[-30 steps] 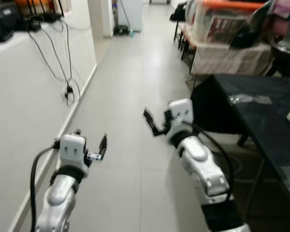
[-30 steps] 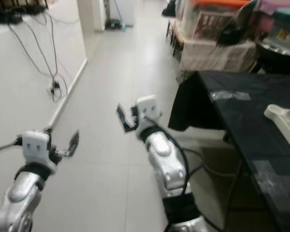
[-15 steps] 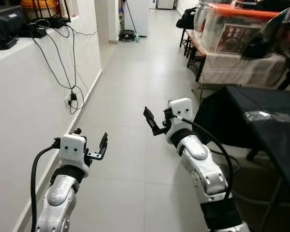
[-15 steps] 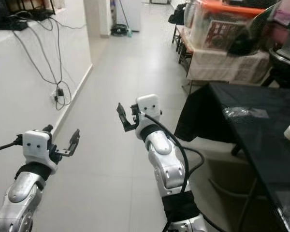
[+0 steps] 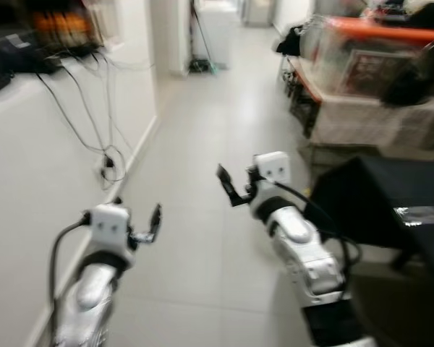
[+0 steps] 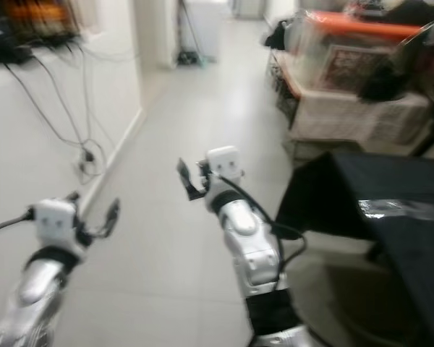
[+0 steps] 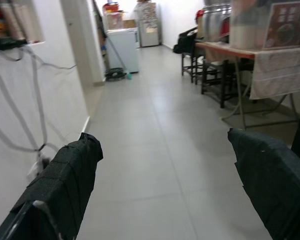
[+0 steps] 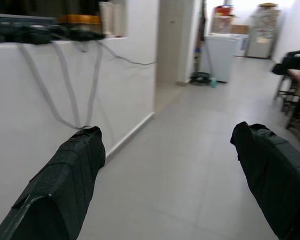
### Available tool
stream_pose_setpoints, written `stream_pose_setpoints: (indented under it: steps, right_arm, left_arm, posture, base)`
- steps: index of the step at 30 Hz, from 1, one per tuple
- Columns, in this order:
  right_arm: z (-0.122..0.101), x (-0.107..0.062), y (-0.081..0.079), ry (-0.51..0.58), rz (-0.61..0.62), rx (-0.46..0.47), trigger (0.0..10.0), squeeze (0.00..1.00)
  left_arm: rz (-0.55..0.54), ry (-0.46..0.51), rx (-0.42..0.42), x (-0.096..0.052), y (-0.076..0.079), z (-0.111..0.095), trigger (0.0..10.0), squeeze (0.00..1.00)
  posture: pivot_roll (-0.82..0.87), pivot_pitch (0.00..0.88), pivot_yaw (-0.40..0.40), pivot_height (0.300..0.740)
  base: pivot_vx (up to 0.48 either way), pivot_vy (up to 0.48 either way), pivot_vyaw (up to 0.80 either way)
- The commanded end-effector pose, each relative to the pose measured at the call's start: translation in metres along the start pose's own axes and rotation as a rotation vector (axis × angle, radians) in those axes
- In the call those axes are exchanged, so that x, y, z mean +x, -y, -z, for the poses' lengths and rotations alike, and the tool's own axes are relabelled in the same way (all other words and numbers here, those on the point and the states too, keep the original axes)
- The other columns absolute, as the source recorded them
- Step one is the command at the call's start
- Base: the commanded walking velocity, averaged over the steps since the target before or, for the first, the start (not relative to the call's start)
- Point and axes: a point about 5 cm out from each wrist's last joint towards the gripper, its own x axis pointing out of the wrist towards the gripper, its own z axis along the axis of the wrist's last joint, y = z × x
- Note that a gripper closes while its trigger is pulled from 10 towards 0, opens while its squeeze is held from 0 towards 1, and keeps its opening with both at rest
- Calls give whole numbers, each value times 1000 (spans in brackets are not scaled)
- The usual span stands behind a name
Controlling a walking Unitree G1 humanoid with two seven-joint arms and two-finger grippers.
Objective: Building children table
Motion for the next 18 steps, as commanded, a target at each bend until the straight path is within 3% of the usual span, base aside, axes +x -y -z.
stream_pose_setpoints:
  steps: [1,15,18]
  right_arm:
    - [3,-2,8,-11,32,1,10000,0]
    - [4,-1,11,-13,43,7,10000,0]
    - [4,-1,12,-14,50,8,10000,0]
  left_arm:
    - [13,5,0,1,3,-1,10000,0]
    - [8,7,1,1,2,-1,10000,0]
    - [-2,-7,-11,1,2,1,10000,0]
  posture:
    - [91,0,-41,740]
    - [93,0,-46,740]
    - [92,0,-46,740]
  base:
    - [472,0,0]
    - [472,0,0]
    - [0,0,0]
